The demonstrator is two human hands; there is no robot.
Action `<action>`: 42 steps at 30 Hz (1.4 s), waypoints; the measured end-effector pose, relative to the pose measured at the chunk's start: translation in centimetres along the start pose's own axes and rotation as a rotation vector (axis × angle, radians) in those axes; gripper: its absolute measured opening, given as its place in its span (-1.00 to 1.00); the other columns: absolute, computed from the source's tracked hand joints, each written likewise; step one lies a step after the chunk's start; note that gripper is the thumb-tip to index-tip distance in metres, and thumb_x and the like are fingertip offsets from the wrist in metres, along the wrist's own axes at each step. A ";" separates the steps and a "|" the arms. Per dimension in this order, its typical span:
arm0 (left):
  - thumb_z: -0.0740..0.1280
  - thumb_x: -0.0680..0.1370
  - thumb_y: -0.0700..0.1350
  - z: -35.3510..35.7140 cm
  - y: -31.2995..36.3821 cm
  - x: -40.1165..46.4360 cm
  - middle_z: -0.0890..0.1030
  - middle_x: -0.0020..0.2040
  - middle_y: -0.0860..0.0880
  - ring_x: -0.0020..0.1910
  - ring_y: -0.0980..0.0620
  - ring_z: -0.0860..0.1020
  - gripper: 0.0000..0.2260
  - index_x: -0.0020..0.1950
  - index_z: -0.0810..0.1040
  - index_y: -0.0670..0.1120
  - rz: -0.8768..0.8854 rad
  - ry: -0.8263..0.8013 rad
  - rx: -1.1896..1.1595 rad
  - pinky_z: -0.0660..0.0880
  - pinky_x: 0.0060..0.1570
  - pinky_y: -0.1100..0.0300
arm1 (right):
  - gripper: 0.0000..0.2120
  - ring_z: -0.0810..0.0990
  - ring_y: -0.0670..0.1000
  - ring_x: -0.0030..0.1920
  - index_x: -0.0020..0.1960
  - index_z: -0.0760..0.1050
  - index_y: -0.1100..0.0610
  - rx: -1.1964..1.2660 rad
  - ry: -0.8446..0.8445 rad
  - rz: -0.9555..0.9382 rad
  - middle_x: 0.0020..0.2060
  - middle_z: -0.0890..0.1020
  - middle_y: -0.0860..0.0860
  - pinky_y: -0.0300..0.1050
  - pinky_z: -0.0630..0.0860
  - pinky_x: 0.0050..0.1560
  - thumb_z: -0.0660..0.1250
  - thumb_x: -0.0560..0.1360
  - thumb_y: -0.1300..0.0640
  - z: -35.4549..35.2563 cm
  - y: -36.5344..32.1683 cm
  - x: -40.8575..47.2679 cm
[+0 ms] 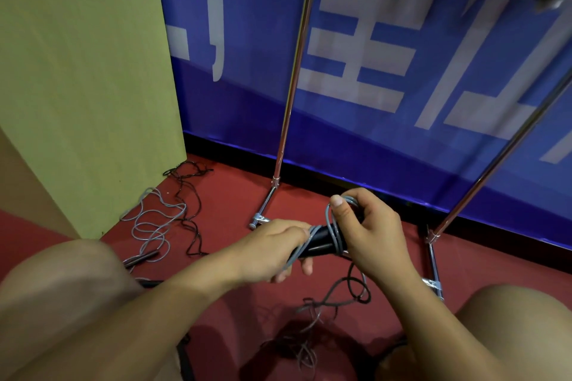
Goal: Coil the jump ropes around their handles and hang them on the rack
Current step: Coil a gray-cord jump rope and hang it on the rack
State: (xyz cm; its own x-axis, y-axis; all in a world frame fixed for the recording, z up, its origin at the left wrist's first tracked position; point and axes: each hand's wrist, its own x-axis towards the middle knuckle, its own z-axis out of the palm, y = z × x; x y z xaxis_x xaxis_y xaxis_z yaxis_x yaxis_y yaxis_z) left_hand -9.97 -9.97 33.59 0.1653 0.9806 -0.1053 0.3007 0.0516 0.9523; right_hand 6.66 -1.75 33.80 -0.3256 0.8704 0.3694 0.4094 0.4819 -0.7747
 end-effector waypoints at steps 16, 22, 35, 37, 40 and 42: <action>0.20 0.69 -0.11 0.2 -1.3 -0.2 0.53 -0.25 0.00 -0.38 0.08 0.54 -0.88 0.02 0.48 -0.11 -0.112 -0.134 0.034 0.52 -0.33 0.19 | -0.84 0.55 -0.18 -0.30 -0.15 0.53 -0.05 -0.155 -0.064 -0.111 -0.37 0.57 -0.24 -0.34 0.38 -0.30 0.35 0.53 -0.10 0.4 0.6 -0.7; 0.25 0.66 -0.08 0.1 -1.1 -0.2 0.55 -0.28 0.09 -0.45 0.15 0.46 -0.88 -0.06 0.48 0.11 -0.106 -0.135 0.213 0.43 -0.42 0.26 | -0.79 0.54 -0.20 -0.29 -0.26 0.54 -0.09 -0.236 -0.218 0.012 -0.39 0.59 -0.21 -0.36 0.37 -0.30 0.38 0.51 -0.13 0.0 1.1 0.1; 0.27 0.65 -0.05 0.2 -0.4 -0.5 0.38 -0.34 -0.01 -0.39 0.05 0.32 -0.80 -0.13 0.56 0.19 -0.067 -0.387 -0.020 0.30 -0.44 0.26 | -0.87 0.36 -0.15 -0.52 -0.23 0.61 0.17 0.370 -0.434 0.423 -0.43 0.49 0.03 -0.32 0.31 -0.48 0.56 0.32 0.24 -1.9 0.2 1.1; 0.28 0.63 -0.05 0.4 -0.4 -0.5 0.35 -0.36 -0.01 -0.40 0.05 0.27 -0.88 0.00 0.59 0.13 -0.036 -0.415 -0.120 0.24 -0.48 0.27 | -0.83 0.30 -0.14 -0.55 -0.24 0.57 0.15 0.494 -0.432 0.489 -0.41 0.40 0.06 -0.31 0.23 -0.54 0.54 0.24 0.24 -2.1 0.0 1.2; 0.30 0.59 -0.01 0.3 -0.6 -0.4 0.31 -0.36 -0.03 -0.41 0.06 0.23 -0.80 0.16 0.59 -0.02 0.005 -0.403 -0.235 0.20 -0.52 0.29 | -0.83 0.34 -0.09 -0.46 -0.27 0.56 0.15 0.586 -0.416 0.504 -0.38 0.40 0.07 -0.29 0.30 -0.47 0.52 0.22 0.19 -2.0 0.1 1.1; 0.29 0.59 -0.04 0.1 -0.7 -0.3 0.29 -0.33 -0.01 -0.39 0.10 0.26 -0.74 0.22 0.56 -0.12 0.033 -0.360 -0.300 0.21 -0.52 0.34 | -0.84 0.39 -0.04 -0.43 -0.25 0.56 0.15 0.617 -0.392 0.492 -0.39 0.45 0.07 -0.24 0.33 -0.40 0.52 0.26 0.17 -1.7 0.3 1.3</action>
State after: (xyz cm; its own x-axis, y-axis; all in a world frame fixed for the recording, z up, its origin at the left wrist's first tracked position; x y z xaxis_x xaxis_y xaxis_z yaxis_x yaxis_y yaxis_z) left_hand -10.11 -10.29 32.95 0.5018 0.8573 -0.1154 0.0138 0.1255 0.9920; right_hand 7.82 -0.32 34.91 -0.5493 0.8128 -0.1938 0.0838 -0.1772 -0.9806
